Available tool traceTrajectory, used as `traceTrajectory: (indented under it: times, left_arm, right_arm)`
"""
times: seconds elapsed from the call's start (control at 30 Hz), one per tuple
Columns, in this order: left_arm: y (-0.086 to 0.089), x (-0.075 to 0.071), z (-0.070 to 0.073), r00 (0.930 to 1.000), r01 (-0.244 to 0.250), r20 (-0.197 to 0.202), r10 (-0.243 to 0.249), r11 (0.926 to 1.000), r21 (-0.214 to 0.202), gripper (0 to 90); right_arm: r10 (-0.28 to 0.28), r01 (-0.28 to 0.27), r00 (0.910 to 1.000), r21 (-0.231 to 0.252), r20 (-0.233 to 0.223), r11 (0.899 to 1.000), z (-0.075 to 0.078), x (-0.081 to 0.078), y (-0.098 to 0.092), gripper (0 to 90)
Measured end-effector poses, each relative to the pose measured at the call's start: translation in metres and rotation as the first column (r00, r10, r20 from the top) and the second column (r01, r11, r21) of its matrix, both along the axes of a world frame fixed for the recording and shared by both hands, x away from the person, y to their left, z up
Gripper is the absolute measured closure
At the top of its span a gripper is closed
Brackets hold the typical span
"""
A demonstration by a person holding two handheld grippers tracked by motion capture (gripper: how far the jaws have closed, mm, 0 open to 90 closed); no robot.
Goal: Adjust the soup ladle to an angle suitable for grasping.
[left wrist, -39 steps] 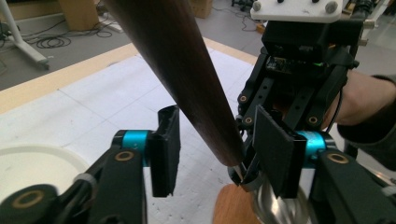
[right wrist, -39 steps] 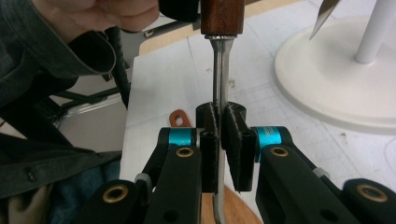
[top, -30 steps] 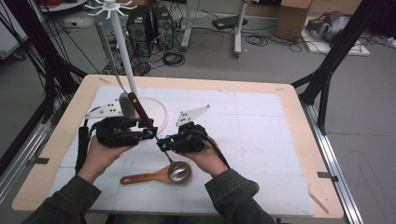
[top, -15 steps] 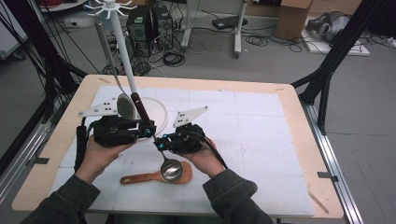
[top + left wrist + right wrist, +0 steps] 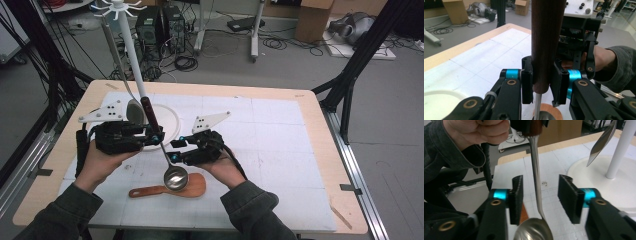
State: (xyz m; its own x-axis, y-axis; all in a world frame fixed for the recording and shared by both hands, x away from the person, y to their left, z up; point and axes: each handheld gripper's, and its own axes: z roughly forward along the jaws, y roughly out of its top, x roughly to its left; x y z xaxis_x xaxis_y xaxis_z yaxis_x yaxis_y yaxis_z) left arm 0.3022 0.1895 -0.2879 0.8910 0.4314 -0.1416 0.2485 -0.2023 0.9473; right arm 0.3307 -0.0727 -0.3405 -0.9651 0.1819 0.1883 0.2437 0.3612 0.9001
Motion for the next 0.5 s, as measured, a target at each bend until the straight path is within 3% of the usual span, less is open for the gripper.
traceTrajectory:
  times: [0.2, 0.5]
  left_arm:
    - [0.005, 0.002, 0.005, 0.9999, 0.001, 0.015, -0.001, 1.0000, 0.007, 73.4]
    - [0.012, 0.002, 0.015, 0.9992, -0.007, 0.039, 0.006, 0.9998, 0.018, 73.4]
  right_arm:
    - [-0.056, 0.056, 0.9984, -0.017, 0.006, 0.998, 0.001, 0.001, -0.008, 33.9]
    - [-0.165, 0.165, 0.9862, -0.029, 0.014, 0.986, -0.002, 0.006, -0.033, 20.1]
